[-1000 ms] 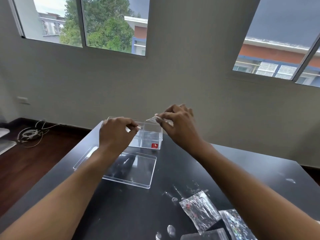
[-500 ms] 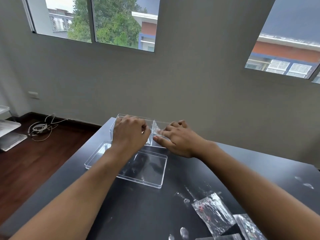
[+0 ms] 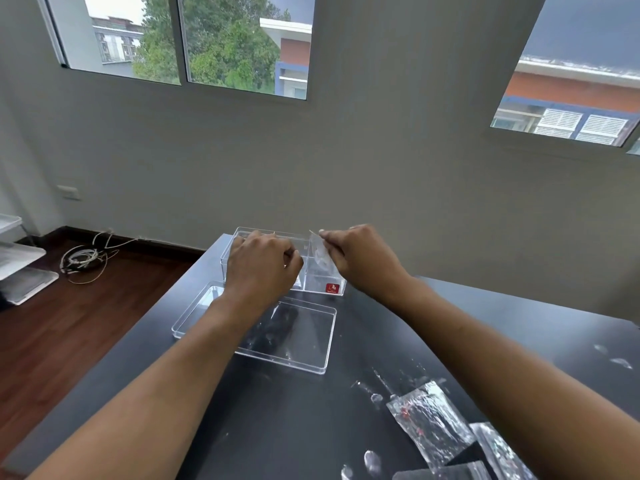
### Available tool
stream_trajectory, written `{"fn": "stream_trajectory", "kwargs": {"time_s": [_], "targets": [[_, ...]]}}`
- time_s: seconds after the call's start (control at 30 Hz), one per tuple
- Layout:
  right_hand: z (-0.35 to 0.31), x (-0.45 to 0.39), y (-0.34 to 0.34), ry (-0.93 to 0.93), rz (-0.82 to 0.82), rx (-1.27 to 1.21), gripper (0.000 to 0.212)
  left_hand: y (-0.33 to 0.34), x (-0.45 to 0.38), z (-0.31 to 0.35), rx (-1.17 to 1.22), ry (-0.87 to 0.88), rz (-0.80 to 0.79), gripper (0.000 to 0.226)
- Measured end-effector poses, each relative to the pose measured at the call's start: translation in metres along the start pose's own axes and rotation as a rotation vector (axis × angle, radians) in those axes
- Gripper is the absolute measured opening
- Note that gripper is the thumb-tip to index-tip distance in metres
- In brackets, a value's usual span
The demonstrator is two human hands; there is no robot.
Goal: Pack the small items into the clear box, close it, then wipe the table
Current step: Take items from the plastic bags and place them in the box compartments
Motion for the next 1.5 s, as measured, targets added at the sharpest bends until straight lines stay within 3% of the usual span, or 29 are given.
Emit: {"fn": "stream_trajectory", "kwargs": {"time_s": [0.1, 0.2, 0.37, 0.53, 0.67, 0.87, 1.13, 1.23, 1.37, 1.5], "targets": [[-0.003, 0.002, -0.006, -0.025, -0.009, 0.117, 0.023, 0.0, -0.001, 0.001, 0.013, -0.002, 0.0, 0.029], [-0.004, 0.004, -0.004, 0.013, -0.094, 0.17, 0.026, 0.002, -0.001, -0.001, 0.017, -0.005, -0.003, 0.034], [-0.011, 0.001, -0.004, 0.116, -0.169, 0.002, 0.031, 0.002, 0.0, -0.001, 0.024, -0.015, -0.02, 0.04], [-0.011, 0.013, 0.013, 0.265, -0.354, -0.169, 0.041, 0.002, 0.001, -0.003, 0.04, -0.016, -0.027, 0.04], [-0.007, 0.022, 0.015, 0.259, -0.432, -0.173, 0.038, 0.003, 0.0, -0.003, 0.07, -0.01, -0.022, 0.038], [-0.001, 0.034, -0.015, 0.249, -0.248, -0.297, 0.056, 0.0, 0.002, 0.003, 0.103, 0.038, 0.06, 0.026], [0.01, 0.108, -0.101, 0.27, -0.184, -0.195, 0.034, -0.038, 0.028, 0.057, 0.17, 0.272, 0.302, 0.016], [0.021, 0.149, -0.13, 0.392, -0.229, -0.135, 0.033, -0.043, 0.047, 0.089, 0.344, 0.491, 0.202, 0.019], [0.039, 0.197, -0.151, 0.559, -0.366, -0.033, 0.041, -0.037, 0.075, 0.116, 0.388, 0.8, -0.072, 0.037], [0.046, 0.234, -0.158, 0.712, -0.501, 0.057, 0.053, -0.029, 0.092, 0.126, 0.314, 0.913, -0.266, 0.056]]}}
Point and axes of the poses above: each hand's wrist, its own x-axis away from the middle knuckle, its own y-axis out of the palm, z = x × y, the point moved 4 cm from there along -x, towards the middle knuckle, and after that the axes turned 13 degrees about -x, right-handed, at the moved point
